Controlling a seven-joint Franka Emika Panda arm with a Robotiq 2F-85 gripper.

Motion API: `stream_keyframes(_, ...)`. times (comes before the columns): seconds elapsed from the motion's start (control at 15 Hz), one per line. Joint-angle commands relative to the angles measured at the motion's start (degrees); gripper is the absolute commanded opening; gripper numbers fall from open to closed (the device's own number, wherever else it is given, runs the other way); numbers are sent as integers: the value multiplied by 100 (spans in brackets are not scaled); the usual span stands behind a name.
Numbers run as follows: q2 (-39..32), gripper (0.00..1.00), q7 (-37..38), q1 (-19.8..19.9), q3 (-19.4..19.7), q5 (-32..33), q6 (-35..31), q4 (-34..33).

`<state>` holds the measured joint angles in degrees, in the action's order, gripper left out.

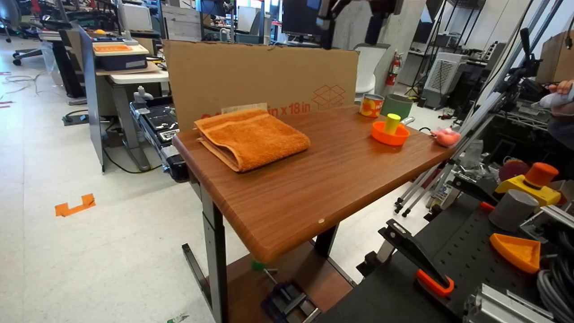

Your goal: Move the orange towel closer to you

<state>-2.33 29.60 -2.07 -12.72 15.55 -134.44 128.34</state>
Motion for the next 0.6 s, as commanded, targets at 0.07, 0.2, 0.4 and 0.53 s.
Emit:
stream_keyframes(0.07,-1462,100,609,-627,289,313,240,-1509)
stream_keyframes(0.2,-2020,100,653,-893,406,154,122,-1998)
stream_keyframes(0.4,-2886,100,641,-1217,636,54,-129,-2781)
stream_keyframes(0.53,-3429,100,573,-1390,803,21,-219,-3313)
